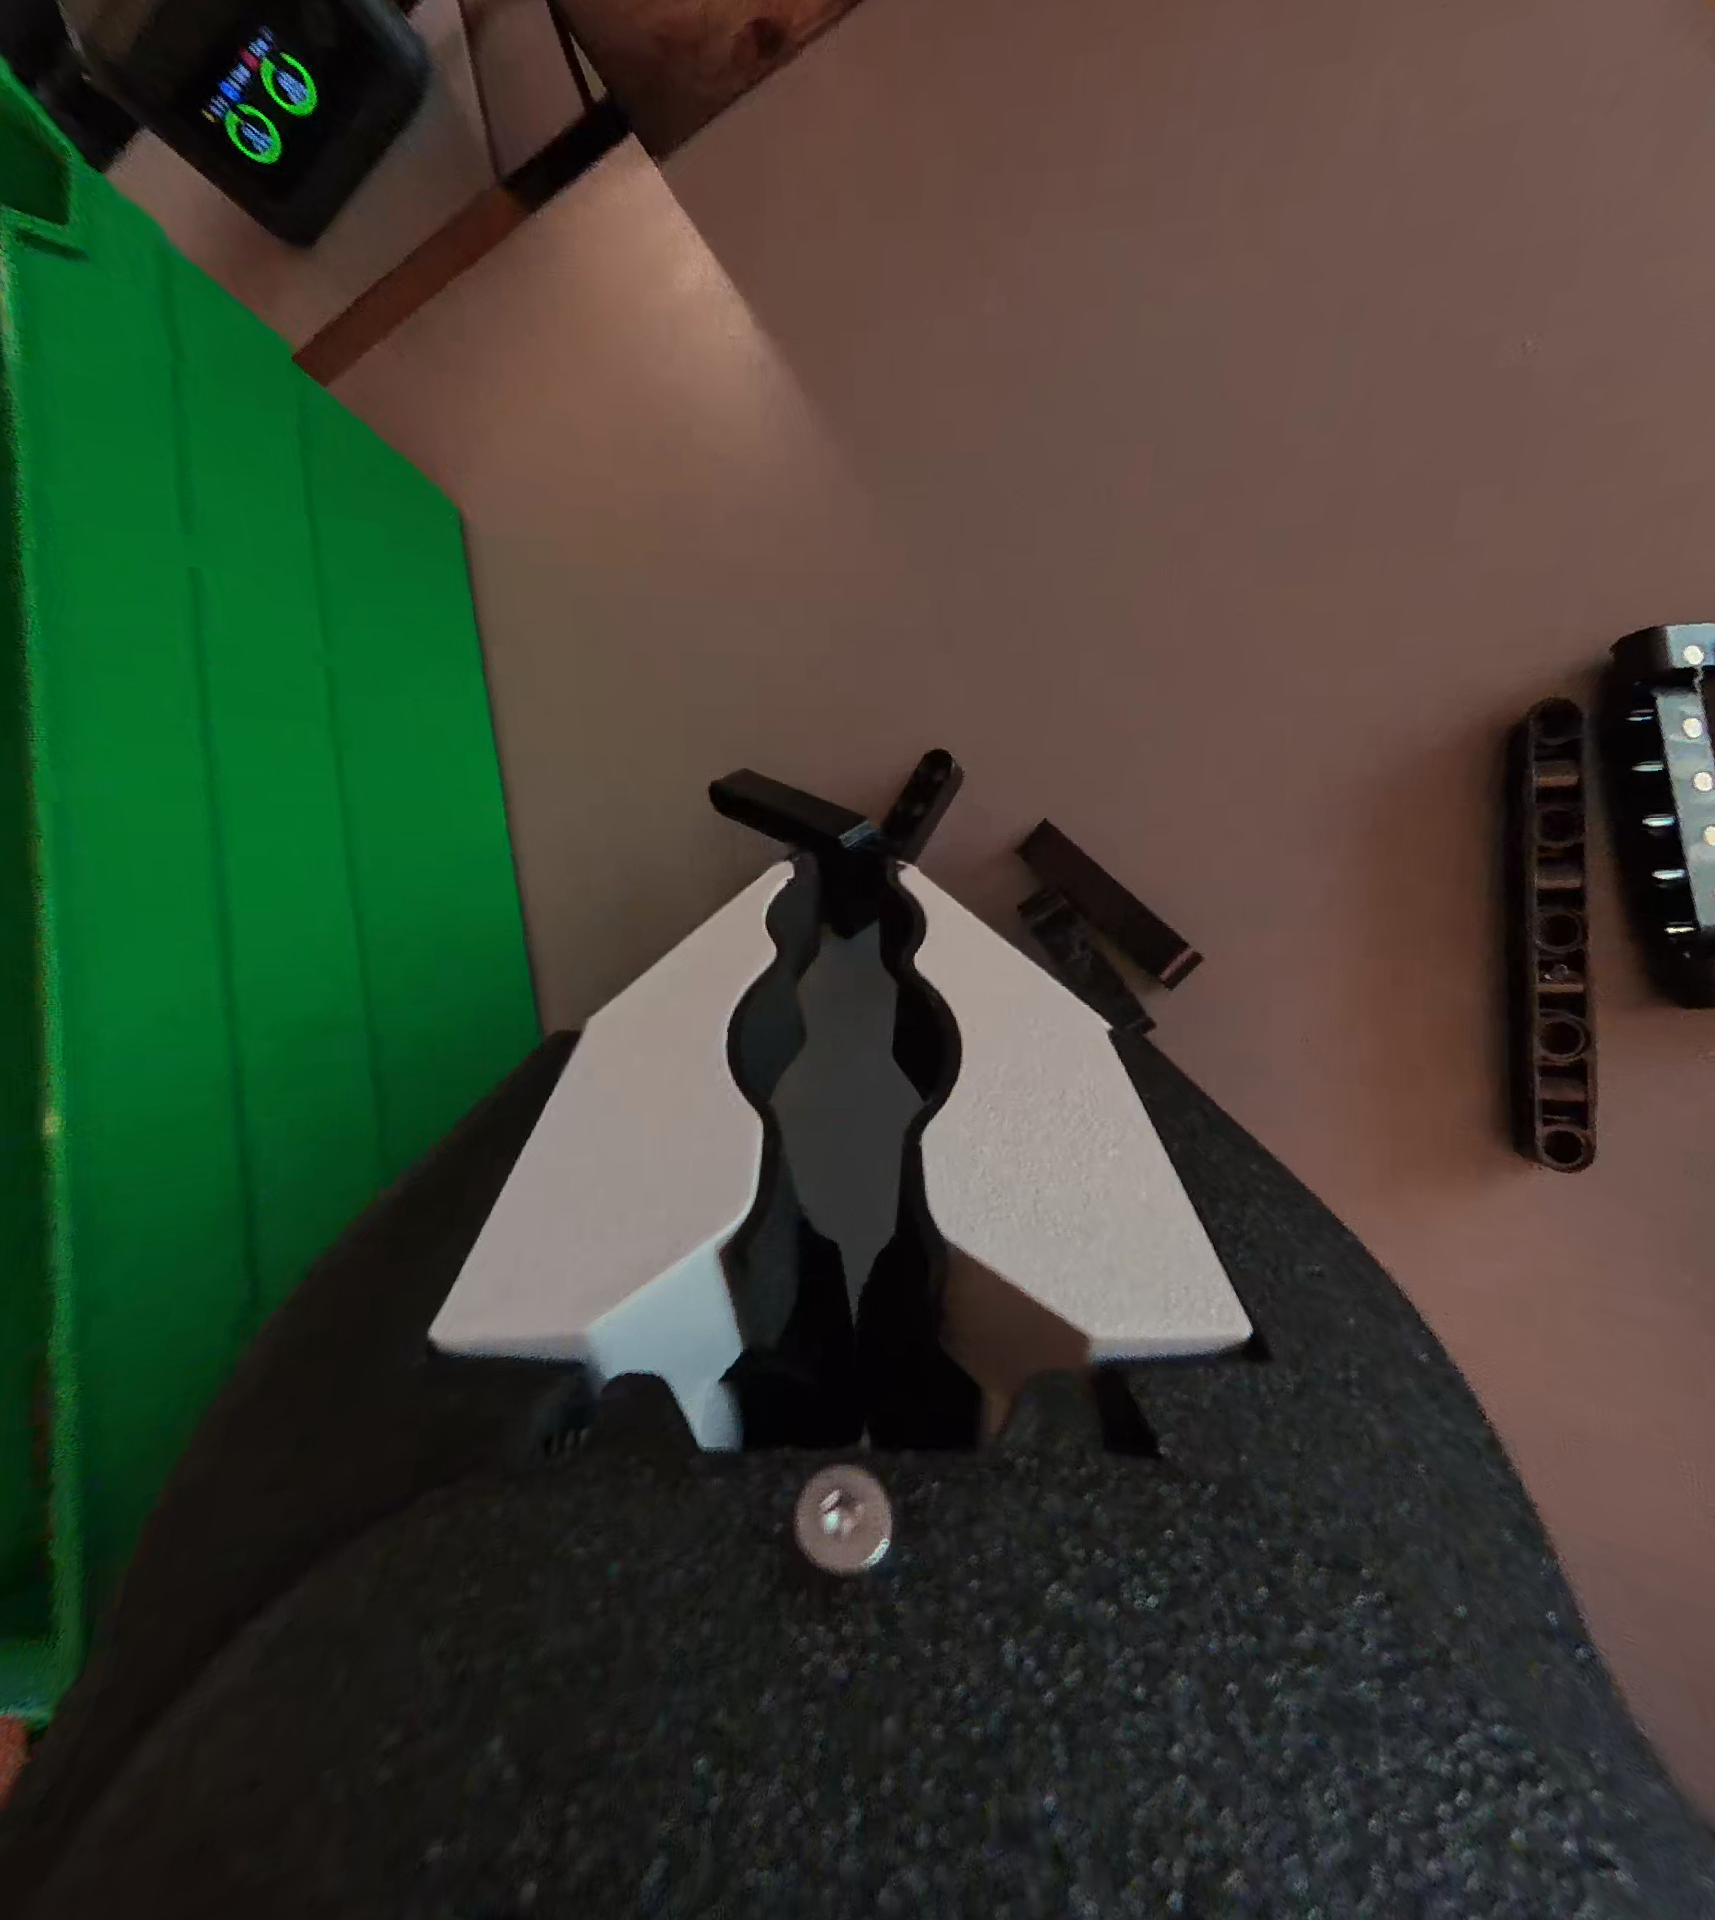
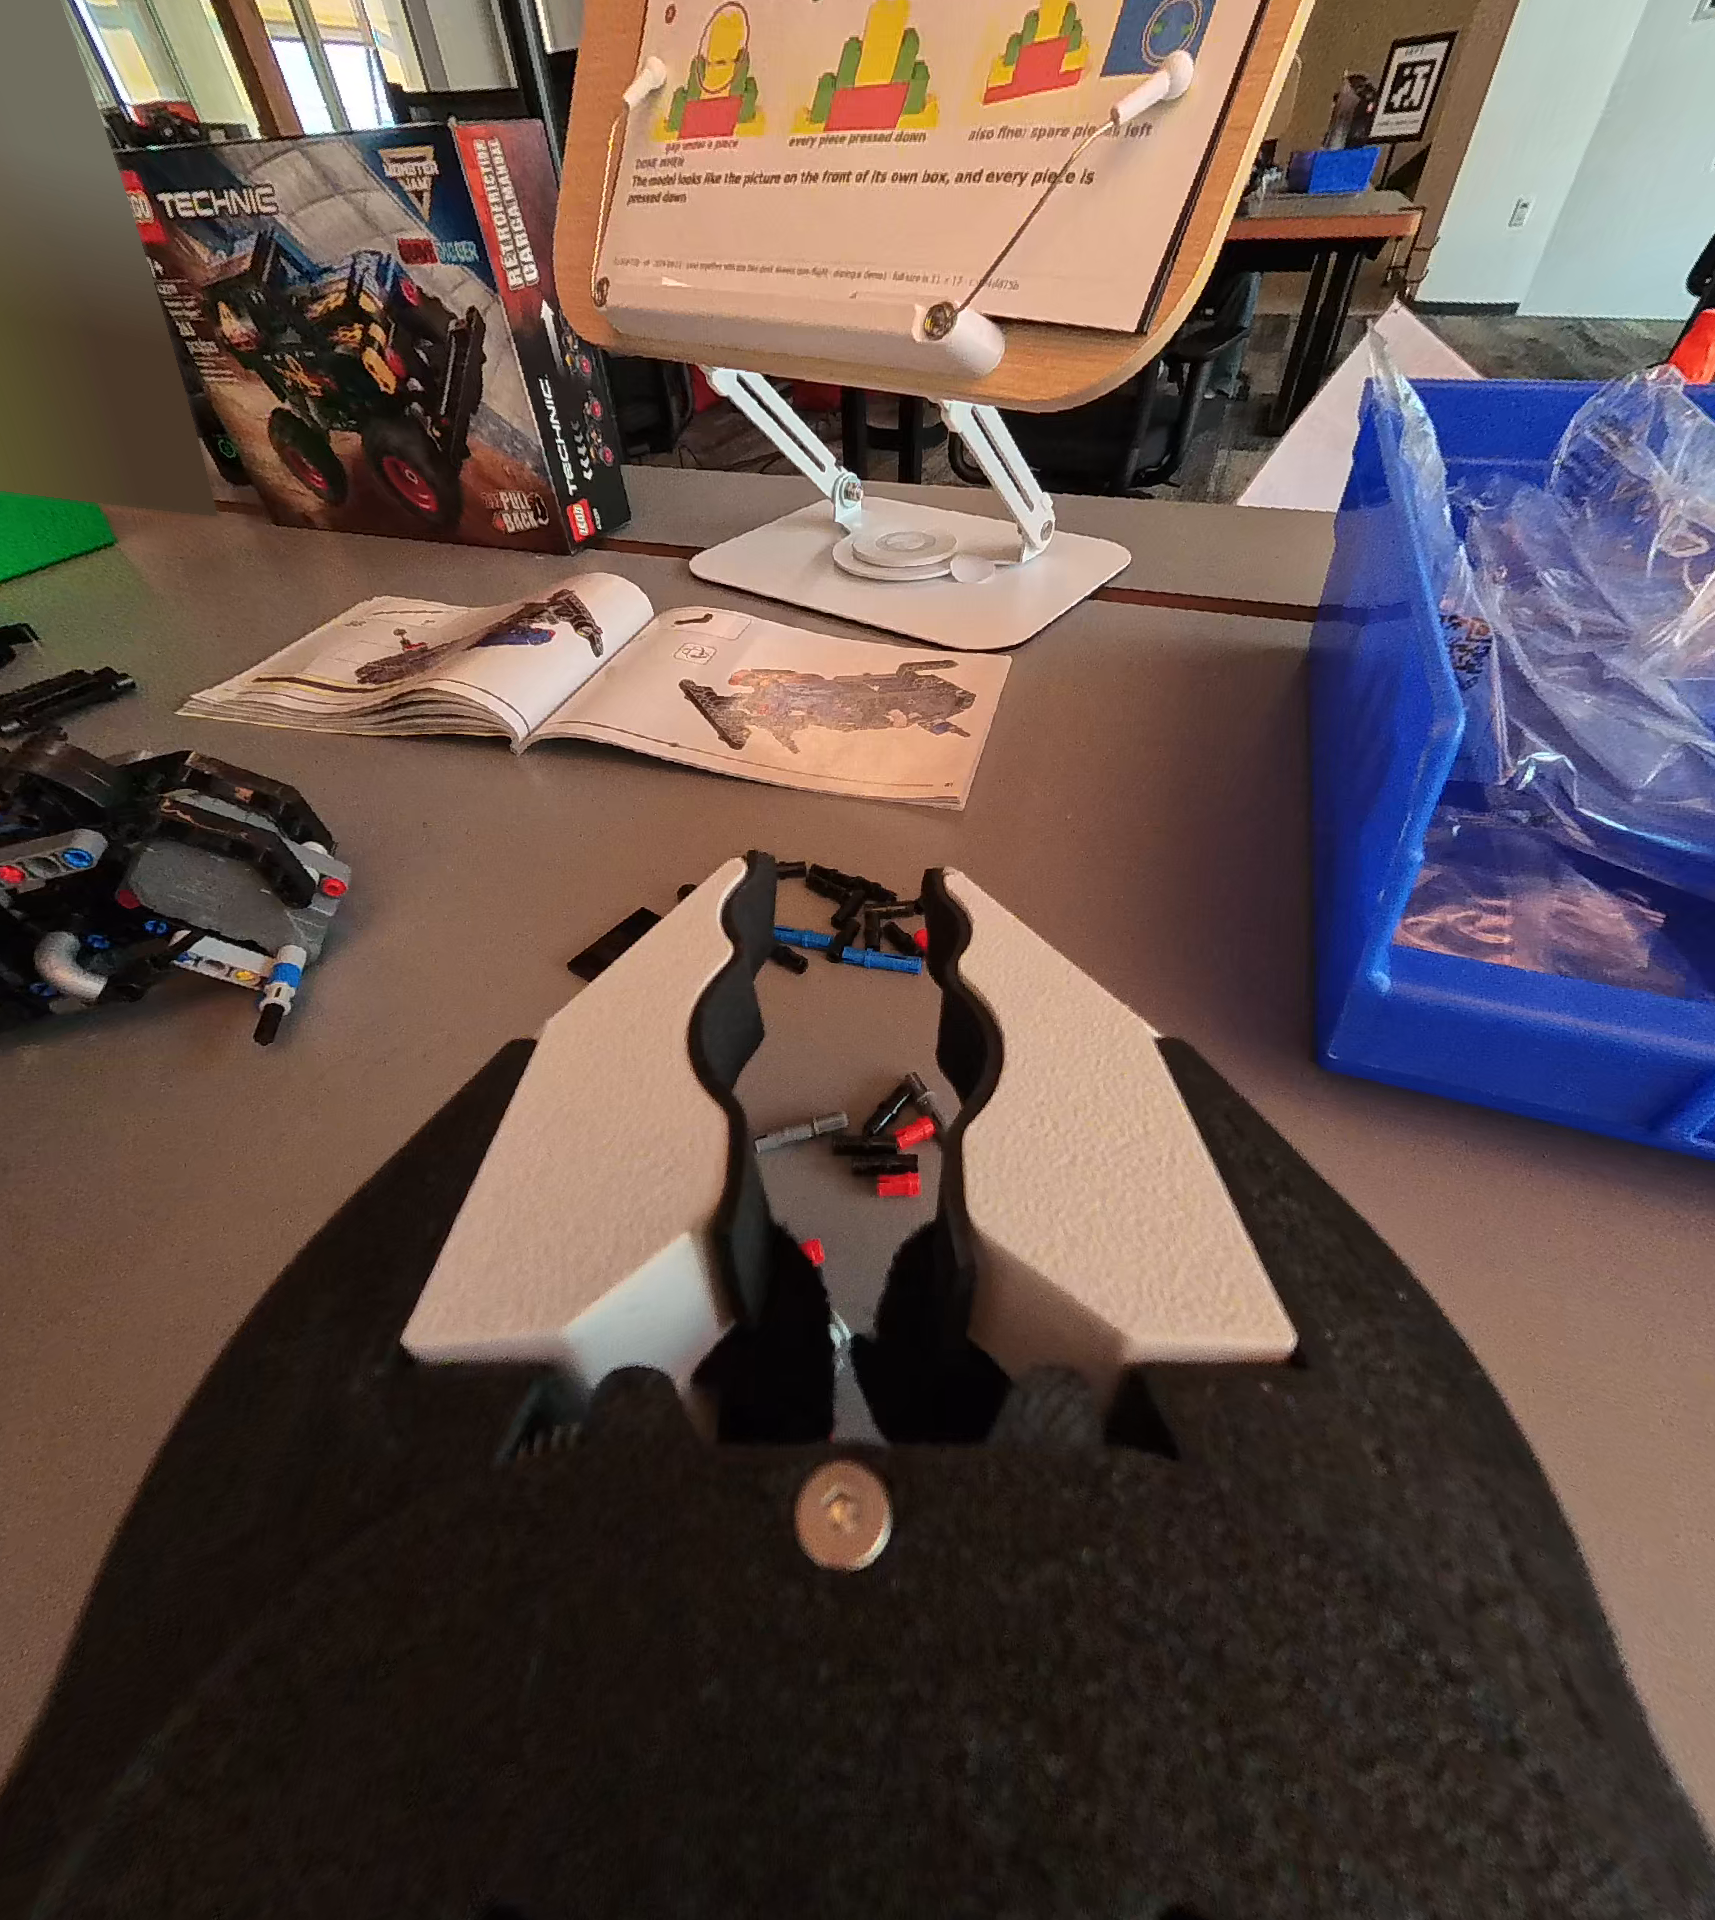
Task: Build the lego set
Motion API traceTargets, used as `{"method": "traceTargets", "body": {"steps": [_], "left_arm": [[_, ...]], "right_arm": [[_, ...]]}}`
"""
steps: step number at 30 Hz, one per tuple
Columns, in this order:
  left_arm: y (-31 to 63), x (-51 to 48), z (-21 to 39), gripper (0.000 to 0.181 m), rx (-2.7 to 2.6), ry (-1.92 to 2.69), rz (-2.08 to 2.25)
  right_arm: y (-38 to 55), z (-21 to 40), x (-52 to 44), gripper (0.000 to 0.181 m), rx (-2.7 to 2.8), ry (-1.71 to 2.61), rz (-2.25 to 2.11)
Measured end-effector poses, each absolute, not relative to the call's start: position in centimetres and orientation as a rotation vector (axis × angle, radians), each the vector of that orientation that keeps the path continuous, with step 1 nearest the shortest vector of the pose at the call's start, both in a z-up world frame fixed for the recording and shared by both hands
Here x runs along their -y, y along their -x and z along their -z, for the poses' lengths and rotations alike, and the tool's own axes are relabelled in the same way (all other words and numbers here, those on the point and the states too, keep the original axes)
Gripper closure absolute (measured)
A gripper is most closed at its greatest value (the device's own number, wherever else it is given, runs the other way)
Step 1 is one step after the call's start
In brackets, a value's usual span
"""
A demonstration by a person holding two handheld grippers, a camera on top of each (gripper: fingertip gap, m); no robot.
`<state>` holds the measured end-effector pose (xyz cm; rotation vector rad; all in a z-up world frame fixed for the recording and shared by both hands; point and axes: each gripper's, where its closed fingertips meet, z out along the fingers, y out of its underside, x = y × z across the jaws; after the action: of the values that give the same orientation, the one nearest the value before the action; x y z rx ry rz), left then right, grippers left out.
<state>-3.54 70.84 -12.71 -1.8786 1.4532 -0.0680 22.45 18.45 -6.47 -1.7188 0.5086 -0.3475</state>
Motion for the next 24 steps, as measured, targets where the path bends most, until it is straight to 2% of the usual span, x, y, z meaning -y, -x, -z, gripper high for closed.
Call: {"method": "traceTargets", "body": {"steps": [6,13,19,24], "left_arm": [[2.6,-69.3,8.8,0.172,-1.429,1.718,0.205],[-5.4,-54.6,2.4,0.172,-1.690,1.356,1.006],[-7.6,-46.8,7.6,0.172,-2.250,0.894,0.580],[-6.6,-46.1,11.8,0.172,-2.546,0.658,0.348]], "right_arm": [[-22.4,6.5,-18.5,0.153,-0.508,1.720,0.346],[-22.3,6.5,-18.6,0.153,-0.493,1.728,0.354],[-22.1,6.5,-18.7,0.153,-0.477,1.731,0.364],[-22.0,6.4,-18.7,0.153,-0.465,1.731,0.372]]}}
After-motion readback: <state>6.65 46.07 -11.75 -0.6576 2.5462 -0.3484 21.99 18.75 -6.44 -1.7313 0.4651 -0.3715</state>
